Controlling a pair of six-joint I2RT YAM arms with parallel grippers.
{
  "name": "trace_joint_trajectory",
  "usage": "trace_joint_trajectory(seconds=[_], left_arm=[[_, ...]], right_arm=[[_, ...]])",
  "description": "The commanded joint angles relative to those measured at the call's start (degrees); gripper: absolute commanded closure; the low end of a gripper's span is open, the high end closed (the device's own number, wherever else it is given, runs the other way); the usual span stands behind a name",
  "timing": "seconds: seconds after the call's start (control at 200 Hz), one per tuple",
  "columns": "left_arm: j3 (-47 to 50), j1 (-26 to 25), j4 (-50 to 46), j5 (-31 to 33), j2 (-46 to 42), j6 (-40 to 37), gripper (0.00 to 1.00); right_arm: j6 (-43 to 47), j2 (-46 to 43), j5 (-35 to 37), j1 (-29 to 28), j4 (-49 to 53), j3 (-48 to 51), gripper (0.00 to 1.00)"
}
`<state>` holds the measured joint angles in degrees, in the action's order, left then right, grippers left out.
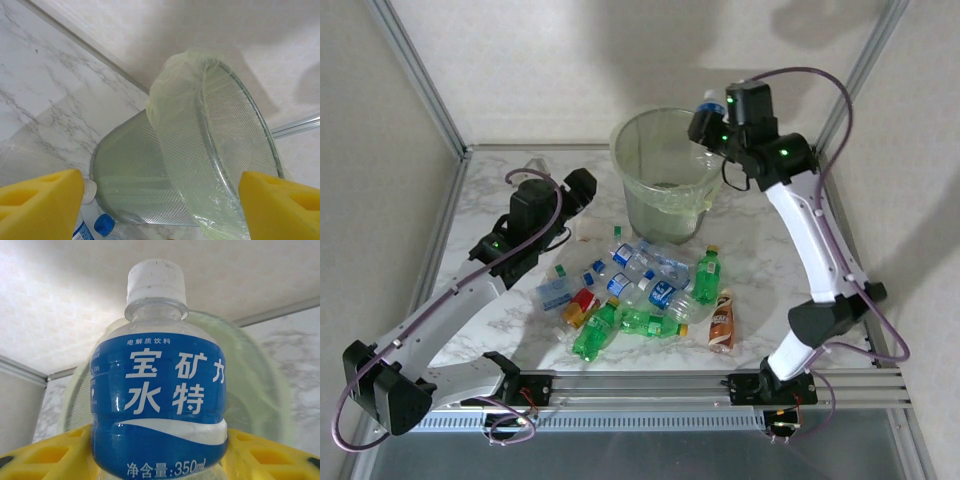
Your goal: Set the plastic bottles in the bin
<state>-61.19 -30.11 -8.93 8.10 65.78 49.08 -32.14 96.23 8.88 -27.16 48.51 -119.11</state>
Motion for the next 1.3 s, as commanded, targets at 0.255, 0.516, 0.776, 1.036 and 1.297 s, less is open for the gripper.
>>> trace_joint_trajectory(seconds=[0.255,0.516,0.776,1.036,1.297], left_arm=[[-0.71,2.84,-0.83,0.43,0.93,-1.62,0.19],[-0.6,4.0,-0.18,-0.93,2.07,-1.34,0.2],[-1.45,5.35,-5.21,-0.8,1.44,-0.96,0.2],[3.7,12.1,-11.24,-7.85,3.66,4.42,0.21],[4.03,14.26,-11.22,-12.14,11.73,12.53,0.19]], right_arm=[[3.61,9.41,-2.64,-1.41,-4.77,-4.42,0.29],[4.5,9.96,-2.63,-1.61,-3.21,-8.54,0.22],[5.74,1.67,-0.78,-5.07,-4.06,-3.76,0.22],[4.53,-16.37,0.4,-12.18,-12.83,21.6,0.22],[0.82,-24.2,1.71,-16.23,-13.06,32.48,0.22]])
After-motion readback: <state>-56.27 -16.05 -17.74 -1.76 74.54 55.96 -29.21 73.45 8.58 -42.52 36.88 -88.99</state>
